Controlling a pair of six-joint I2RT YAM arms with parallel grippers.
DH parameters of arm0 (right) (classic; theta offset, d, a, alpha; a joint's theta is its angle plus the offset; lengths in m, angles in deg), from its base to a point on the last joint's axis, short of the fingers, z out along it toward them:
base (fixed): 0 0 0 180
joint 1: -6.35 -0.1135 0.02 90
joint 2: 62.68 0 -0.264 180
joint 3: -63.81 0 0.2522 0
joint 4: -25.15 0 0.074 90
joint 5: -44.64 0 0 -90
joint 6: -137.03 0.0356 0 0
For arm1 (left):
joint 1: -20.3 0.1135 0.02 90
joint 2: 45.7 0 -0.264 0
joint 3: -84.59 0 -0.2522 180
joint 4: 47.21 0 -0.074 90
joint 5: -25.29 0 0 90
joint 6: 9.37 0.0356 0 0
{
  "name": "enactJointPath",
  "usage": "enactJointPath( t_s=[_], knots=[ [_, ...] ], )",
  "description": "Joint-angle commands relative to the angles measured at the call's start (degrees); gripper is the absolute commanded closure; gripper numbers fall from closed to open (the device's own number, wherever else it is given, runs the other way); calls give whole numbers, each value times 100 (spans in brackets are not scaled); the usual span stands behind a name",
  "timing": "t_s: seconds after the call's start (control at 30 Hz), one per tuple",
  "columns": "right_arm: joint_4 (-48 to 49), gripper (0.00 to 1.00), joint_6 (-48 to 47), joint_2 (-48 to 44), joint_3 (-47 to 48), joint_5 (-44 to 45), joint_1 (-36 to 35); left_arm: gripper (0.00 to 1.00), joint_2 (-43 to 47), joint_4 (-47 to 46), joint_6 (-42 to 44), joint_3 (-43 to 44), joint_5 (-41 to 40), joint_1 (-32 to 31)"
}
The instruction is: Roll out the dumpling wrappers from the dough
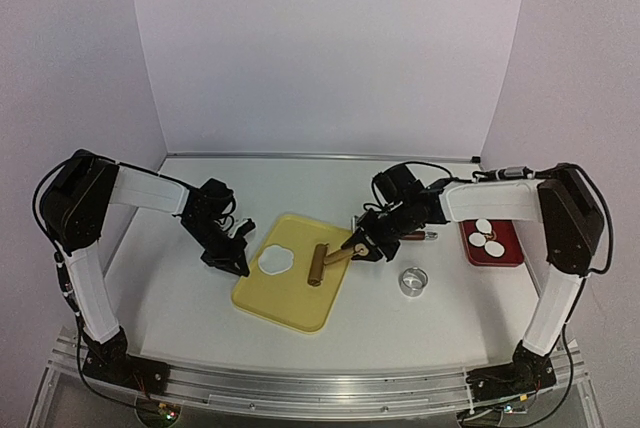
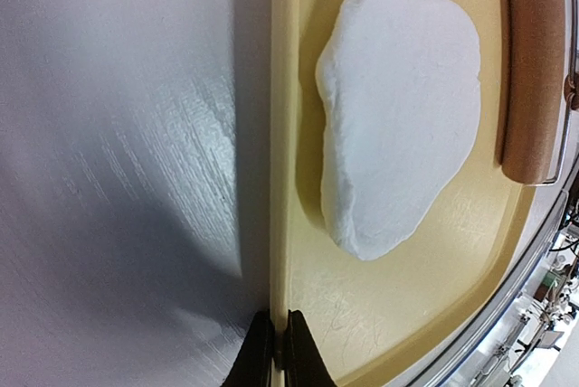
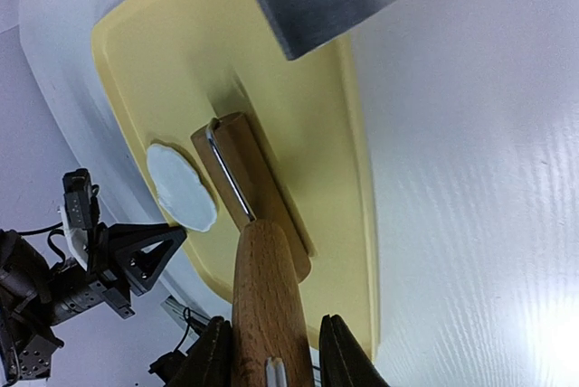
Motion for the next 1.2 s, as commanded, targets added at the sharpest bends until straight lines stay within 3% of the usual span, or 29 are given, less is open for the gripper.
enactJointPath(
  t_s=[0.0, 0.17, 0.43, 0.8, 1.17],
  knots=[
    [-3319, 100, -662, 402, -225, 1807, 28, 100, 227, -142, 485, -130, -375, 160],
    [-3344, 100, -2305, 441, 1030, 1280, -41, 100, 305, -143, 887, -83, -282, -186],
    [-3375, 100, -3184, -118, 1821, 266, -96, 100, 153, 99, 1260, 47, -467, -663],
    [-2714, 100, -3353, -669, 2029, -675, -369, 100, -17, 311, 1429, 276, -231, -914],
    [-2554, 100, -3615, 201, 2591, -940, -403, 100, 126, 344, 1553, 287, -53, -1097]
  ],
)
